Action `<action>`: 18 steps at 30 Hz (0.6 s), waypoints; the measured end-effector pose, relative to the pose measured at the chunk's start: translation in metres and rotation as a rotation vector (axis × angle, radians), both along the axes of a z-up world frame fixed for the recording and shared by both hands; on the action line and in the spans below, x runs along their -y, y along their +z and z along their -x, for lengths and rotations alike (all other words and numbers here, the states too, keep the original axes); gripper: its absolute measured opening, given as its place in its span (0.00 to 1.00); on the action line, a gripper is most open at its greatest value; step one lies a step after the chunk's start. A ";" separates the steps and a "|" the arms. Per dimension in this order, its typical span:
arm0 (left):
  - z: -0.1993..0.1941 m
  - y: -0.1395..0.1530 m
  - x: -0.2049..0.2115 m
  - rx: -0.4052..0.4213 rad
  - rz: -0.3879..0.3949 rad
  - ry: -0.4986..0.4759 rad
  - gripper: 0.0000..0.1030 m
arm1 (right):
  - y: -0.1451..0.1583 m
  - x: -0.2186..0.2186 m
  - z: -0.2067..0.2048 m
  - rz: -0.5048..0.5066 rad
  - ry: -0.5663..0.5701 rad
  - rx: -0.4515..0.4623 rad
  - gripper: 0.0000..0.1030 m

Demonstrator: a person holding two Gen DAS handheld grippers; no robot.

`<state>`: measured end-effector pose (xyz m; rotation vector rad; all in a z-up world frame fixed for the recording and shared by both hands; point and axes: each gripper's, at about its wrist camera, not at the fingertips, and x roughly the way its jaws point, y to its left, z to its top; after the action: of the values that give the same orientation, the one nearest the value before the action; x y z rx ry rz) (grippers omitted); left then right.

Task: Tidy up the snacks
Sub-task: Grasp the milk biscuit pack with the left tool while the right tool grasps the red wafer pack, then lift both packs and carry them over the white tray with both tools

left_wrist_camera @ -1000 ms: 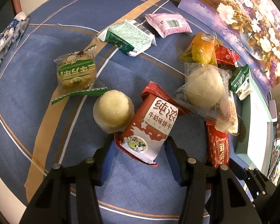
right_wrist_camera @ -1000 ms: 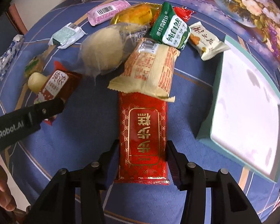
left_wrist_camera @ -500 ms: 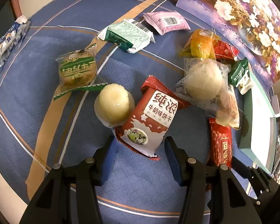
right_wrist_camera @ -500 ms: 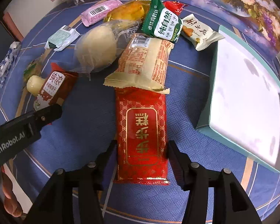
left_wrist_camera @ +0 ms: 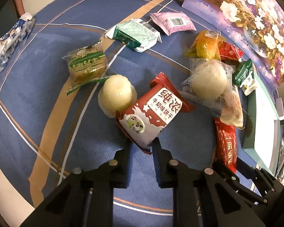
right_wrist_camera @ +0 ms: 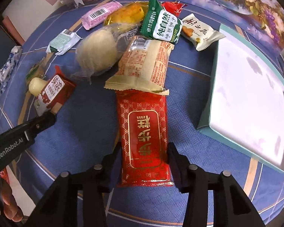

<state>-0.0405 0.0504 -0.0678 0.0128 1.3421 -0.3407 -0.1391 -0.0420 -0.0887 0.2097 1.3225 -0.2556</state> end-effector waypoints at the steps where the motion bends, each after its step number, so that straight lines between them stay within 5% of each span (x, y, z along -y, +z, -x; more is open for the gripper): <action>1: 0.000 0.000 -0.001 -0.003 0.005 0.003 0.17 | 0.002 0.002 0.001 -0.005 -0.002 -0.001 0.46; 18: 0.008 0.011 -0.041 -0.024 0.159 0.052 0.10 | 0.045 0.006 0.034 -0.034 -0.020 0.073 0.46</action>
<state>-0.0482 0.0917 -0.0567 -0.1592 1.3329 -0.4043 -0.1735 -0.0484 -0.0438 0.2584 1.2537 -0.2404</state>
